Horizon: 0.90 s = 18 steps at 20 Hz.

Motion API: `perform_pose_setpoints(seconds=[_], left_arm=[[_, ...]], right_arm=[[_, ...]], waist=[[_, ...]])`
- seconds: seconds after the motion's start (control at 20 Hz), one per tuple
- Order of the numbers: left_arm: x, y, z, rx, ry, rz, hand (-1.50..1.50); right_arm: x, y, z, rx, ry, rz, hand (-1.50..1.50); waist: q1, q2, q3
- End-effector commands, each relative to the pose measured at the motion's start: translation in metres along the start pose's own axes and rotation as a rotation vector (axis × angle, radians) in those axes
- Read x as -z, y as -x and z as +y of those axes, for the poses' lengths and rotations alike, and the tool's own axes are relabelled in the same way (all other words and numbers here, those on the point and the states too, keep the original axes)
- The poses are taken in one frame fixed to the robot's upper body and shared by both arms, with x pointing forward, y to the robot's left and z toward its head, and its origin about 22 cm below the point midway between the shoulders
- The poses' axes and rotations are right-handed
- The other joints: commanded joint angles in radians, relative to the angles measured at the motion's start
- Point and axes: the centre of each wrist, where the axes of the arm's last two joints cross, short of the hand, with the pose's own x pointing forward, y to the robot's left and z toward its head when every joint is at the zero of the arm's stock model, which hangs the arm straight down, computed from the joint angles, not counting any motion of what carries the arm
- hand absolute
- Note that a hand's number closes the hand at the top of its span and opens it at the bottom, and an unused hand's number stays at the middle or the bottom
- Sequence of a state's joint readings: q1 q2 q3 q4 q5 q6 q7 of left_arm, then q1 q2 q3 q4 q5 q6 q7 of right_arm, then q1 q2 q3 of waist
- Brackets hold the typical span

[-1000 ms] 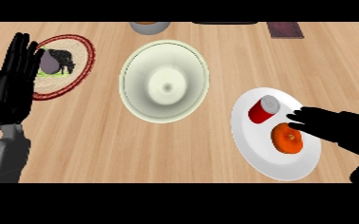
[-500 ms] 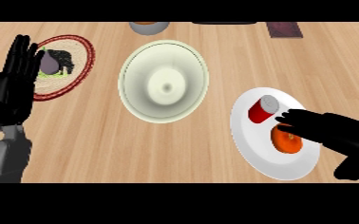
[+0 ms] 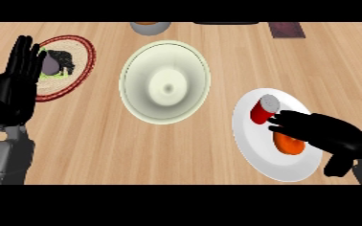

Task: Pick the squash from the plate and place it in the bowl

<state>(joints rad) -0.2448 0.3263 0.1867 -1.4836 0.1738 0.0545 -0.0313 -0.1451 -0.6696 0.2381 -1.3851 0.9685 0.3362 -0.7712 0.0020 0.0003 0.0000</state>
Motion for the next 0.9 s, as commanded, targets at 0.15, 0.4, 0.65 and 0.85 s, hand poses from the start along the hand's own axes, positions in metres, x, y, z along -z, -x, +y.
perform_pose_setpoints(seconds=[0.15,0.4,0.65,0.85], left_arm=[[-0.004,-0.003,0.003,-0.008,0.009,0.017,0.0],[-0.013,0.006,-0.007,0.011,0.004,0.01,0.0],[0.008,-0.018,-0.006,0.002,-0.01,-0.01,0.0],[-0.001,-0.011,0.006,-0.003,0.011,-0.004,0.0]], right_arm=[[0.021,-0.006,0.013,0.017,-0.053,0.003,-1.5],[0.038,0.015,0.027,0.009,-0.058,0.058,-1.5],[0.024,0.035,0.03,-0.013,-0.037,0.062,-1.5],[0.045,0.043,0.04,-0.008,0.042,-0.013,1.5]], waist=[[-0.001,-0.001,0.0],[0.002,0.0,0.0],[0.001,0.0,0.0],[0.01,0.002,0.001]])
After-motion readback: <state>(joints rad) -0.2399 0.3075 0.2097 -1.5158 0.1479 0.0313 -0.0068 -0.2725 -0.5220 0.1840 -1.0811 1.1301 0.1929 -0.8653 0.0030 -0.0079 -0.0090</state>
